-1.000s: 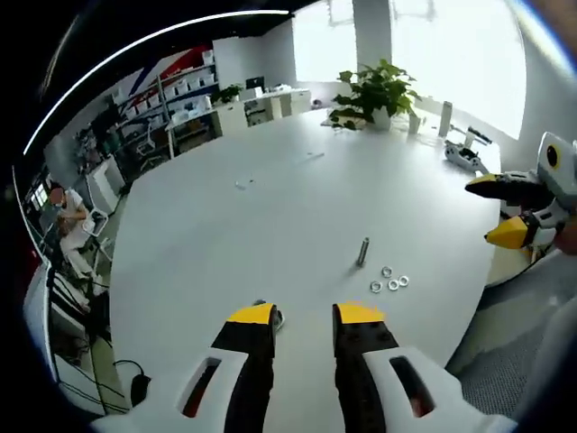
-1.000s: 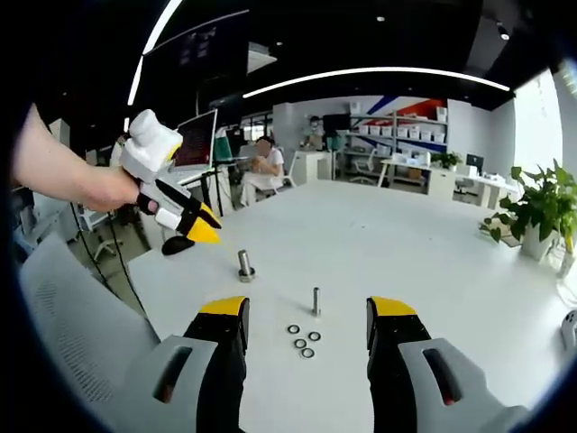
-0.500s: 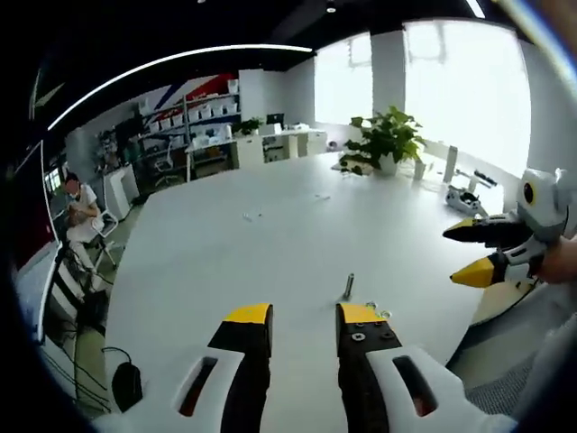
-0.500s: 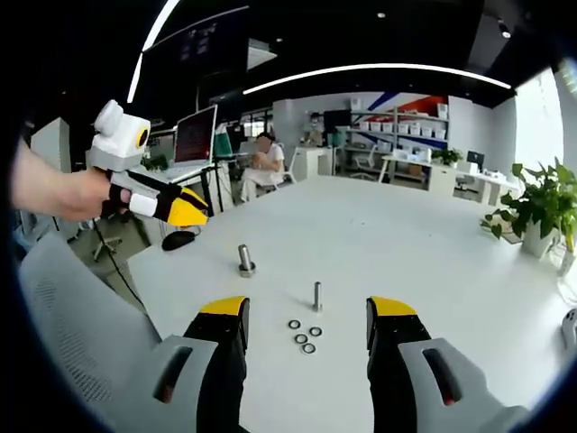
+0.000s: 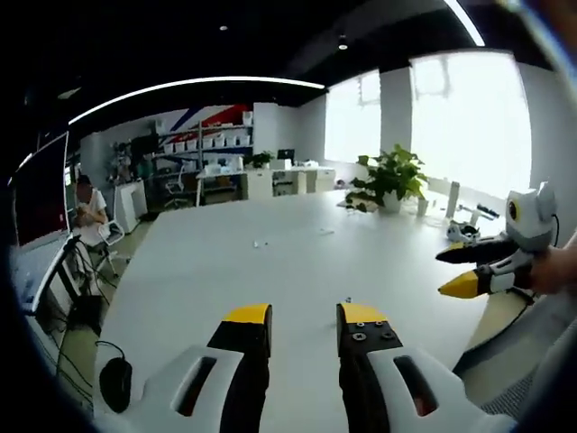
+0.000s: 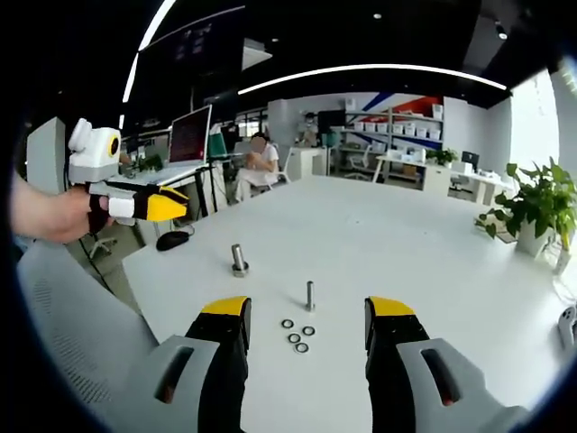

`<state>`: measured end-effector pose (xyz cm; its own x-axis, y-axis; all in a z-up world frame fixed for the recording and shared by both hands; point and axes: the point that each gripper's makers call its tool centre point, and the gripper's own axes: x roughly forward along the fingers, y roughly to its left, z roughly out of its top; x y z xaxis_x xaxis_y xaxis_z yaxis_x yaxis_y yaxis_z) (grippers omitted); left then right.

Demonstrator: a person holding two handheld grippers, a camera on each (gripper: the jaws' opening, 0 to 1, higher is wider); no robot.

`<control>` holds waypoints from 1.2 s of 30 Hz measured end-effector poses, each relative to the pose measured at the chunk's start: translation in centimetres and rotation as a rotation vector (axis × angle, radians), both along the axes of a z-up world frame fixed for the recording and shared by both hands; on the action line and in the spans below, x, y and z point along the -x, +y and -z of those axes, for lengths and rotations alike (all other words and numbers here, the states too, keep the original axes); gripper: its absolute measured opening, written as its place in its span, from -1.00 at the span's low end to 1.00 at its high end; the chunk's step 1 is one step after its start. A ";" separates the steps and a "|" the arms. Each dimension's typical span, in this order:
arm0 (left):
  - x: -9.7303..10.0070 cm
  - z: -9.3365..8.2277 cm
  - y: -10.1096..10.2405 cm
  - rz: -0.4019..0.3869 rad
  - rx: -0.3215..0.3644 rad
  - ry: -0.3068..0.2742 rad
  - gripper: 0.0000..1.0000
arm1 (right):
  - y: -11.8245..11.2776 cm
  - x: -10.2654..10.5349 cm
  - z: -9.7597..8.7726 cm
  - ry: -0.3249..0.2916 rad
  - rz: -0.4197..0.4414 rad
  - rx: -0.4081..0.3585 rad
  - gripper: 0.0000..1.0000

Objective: Place the washer onto the threaded stud by aligning its center hole with the stud, sliding it down to the base, and recovering from edge contact or off-axis alignment until the washer reaches the visible bottom stop.

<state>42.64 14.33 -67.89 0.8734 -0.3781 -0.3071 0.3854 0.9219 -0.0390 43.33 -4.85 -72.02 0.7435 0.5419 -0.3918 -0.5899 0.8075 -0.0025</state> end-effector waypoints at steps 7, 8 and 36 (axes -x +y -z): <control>-0.3 -0.7 0.8 -0.026 0.010 -0.051 -0.46 | 0.2 0.2 0.5 0.015 -0.007 0.018 0.06; -0.4 -0.8 0.8 -0.028 0.009 -0.058 -0.46 | 0.2 0.2 0.6 0.017 -0.007 0.019 0.06; -0.5 -2.1 0.7 -0.049 0.015 -0.115 -0.49 | 0.4 -1.0 3.2 0.116 -0.073 0.091 -0.01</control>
